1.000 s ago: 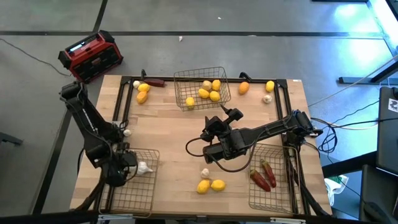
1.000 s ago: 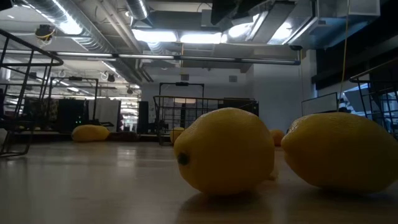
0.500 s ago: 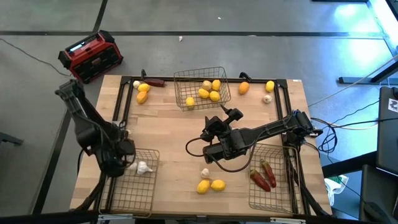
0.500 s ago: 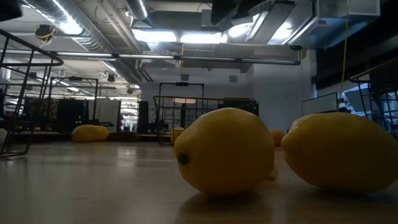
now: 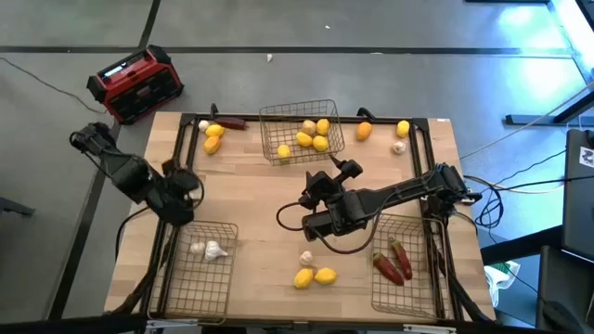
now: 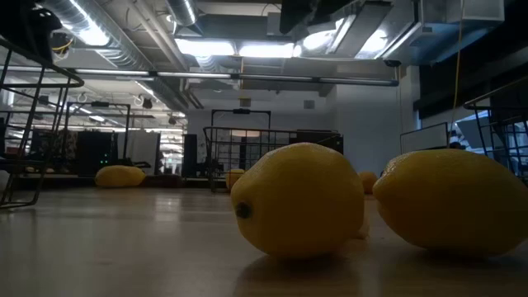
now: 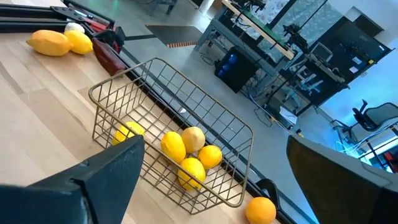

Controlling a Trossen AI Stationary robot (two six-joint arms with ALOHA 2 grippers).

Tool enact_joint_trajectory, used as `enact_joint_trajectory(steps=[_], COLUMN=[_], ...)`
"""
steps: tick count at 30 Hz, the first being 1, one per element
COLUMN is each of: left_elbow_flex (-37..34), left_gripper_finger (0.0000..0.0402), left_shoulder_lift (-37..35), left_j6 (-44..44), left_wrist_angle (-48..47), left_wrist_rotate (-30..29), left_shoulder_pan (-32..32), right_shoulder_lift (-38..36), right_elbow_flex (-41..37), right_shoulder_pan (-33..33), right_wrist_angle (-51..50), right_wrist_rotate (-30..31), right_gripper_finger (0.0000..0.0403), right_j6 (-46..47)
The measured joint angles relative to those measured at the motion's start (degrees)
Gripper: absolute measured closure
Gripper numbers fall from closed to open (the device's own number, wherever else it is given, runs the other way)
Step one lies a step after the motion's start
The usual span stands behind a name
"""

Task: Sort produce into baskets
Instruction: Put the garlic into the bottom left wire basket

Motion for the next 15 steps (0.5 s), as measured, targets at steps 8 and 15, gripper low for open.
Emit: enact_joint_trajectory(steps=[8,15], left_elbow_flex=[-3.38,-8.92], left_gripper_finger=[0.0161,0.0161], left_shoulder_lift=[-1.12,-1.11], left_j6=[3.50,10.47], left_wrist_angle=[-1.79,-0.05], left_wrist_rotate=[-0.27,3.30], left_shoulder_pan=[10.62,19.44], right_shoulder_lift=[0.00,0.00], right_elbow_flex=[0.00,0.00], right_shoulder_pan=[-0.39,-0.37], right_wrist_angle=[0.02,0.02], right_wrist_rotate=[-0.04,-0.13], right_gripper_finger=[0.0013,0.0013], right_j6=[0.00,0.02])
